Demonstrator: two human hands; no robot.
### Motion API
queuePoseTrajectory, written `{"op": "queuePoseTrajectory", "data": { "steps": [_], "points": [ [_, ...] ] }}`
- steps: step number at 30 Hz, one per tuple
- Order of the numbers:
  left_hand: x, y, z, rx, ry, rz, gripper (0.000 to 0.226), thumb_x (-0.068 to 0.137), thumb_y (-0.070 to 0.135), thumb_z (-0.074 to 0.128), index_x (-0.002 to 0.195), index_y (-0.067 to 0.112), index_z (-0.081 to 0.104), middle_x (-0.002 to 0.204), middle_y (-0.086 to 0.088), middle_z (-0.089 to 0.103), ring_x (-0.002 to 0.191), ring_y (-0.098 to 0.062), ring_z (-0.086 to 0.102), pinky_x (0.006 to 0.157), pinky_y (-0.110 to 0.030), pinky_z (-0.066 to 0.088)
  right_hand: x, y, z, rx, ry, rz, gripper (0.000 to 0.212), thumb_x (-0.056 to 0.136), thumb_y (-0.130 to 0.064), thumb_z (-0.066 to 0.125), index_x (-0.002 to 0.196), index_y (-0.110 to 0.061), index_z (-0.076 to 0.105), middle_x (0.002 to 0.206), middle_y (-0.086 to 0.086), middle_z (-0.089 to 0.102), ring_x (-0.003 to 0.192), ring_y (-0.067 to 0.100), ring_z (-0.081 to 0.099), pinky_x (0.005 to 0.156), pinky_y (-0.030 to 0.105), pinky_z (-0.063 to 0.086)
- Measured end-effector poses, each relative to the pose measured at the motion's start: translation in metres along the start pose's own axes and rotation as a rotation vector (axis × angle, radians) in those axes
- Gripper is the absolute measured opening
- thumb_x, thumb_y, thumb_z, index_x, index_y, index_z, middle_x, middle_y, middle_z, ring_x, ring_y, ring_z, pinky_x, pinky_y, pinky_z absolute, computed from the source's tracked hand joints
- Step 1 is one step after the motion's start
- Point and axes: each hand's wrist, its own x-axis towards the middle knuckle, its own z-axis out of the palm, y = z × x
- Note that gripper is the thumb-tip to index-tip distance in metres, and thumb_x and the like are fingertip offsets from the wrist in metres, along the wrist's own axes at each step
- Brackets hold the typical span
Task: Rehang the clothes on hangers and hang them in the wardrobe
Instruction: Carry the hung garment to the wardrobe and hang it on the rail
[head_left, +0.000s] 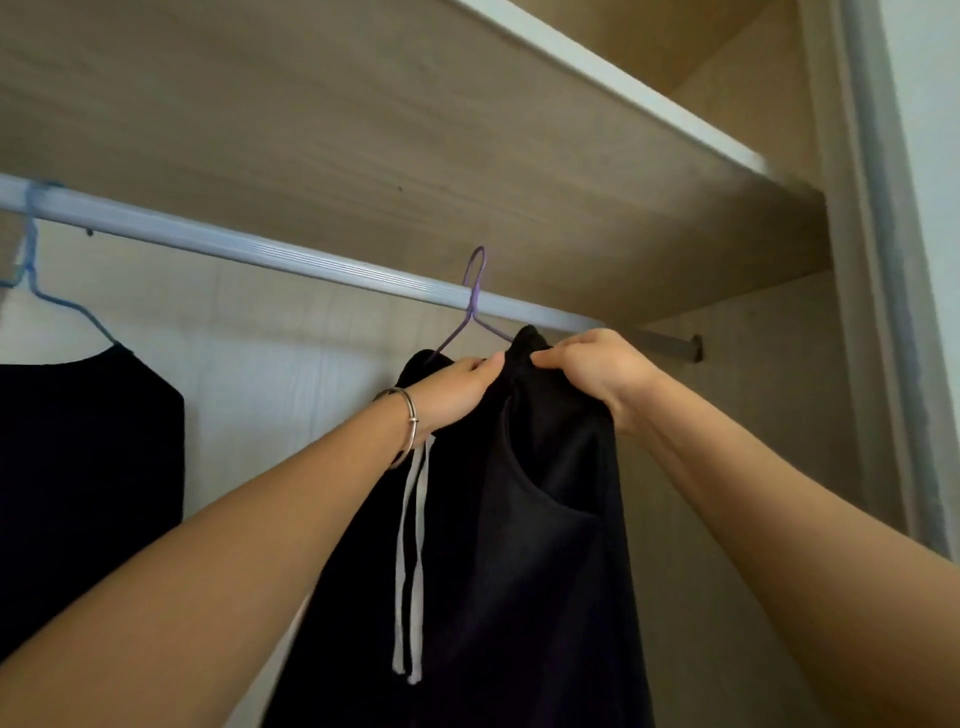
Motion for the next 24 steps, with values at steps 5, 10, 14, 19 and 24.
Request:
{"op": "queuePoseTrajectory", "data": {
  "steps": [5,10,14,19,24],
  "points": [
    [-0.006,-0.012,0.026,0.016,0.027,-0.040,0.051,0.096,0.048,0.028,0.126,0.016,0.054,0.129,-0.001,0.057,0.119,-0.016,0.053,0.108,-0.032,0.037,-0.005,0.036,-0.002,0.028,-0.081,0.032,0.027,0.085,-0.005,0.059,0.104,0.014,0.063,0.089,0.023,0.067,0.066,0.027,0.062,0.063,0.030,0.053],
    [-0.024,-0.043,0.053,-0.161,0.108,-0.018,0.051,0.094,0.053,0.029,0.133,0.025,0.046,0.137,0.007,0.050,0.127,-0.010,0.044,0.112,-0.030,0.028,-0.018,0.054,-0.001,0.175,-0.141,0.031,0.025,0.084,-0.007,0.056,0.105,0.004,0.064,0.087,0.016,0.068,0.071,0.024,0.064,0.065,0.027,0.052],
    [-0.049,-0.074,0.073,-0.322,0.243,-0.001,0.063,0.091,0.049,0.041,0.146,0.029,0.017,0.151,0.003,0.028,0.137,-0.013,0.032,0.116,-0.038,0.026,-0.064,0.100,0.019,0.248,-0.123,-0.176,0.023,0.086,-0.014,0.058,0.107,-0.025,0.058,0.107,0.002,0.065,0.095,0.011,0.063,0.087,0.026,0.049],
    [-0.116,-0.144,0.113,-0.403,-0.022,-0.219,0.070,0.085,0.054,0.049,0.145,0.035,0.019,0.148,0.011,0.035,0.133,-0.010,0.038,0.115,-0.039,0.029,-0.137,0.210,0.058,0.270,-0.233,-0.030,0.025,0.085,-0.027,0.063,0.106,-0.036,0.053,0.110,-0.015,0.063,0.097,-0.011,0.060,0.081,0.006,0.047],
    [-0.204,-0.200,0.154,-0.338,-0.222,-0.467,0.041,0.096,0.045,0.033,0.132,0.029,0.047,0.133,0.009,0.052,0.122,-0.008,0.050,0.108,-0.024,0.034,-0.199,0.314,0.097,-0.023,-0.309,0.308,0.024,0.081,-0.023,0.070,0.101,-0.011,0.068,0.072,-0.023,0.066,0.072,-0.008,0.064,0.060,0.004,0.047]
  ]
}}
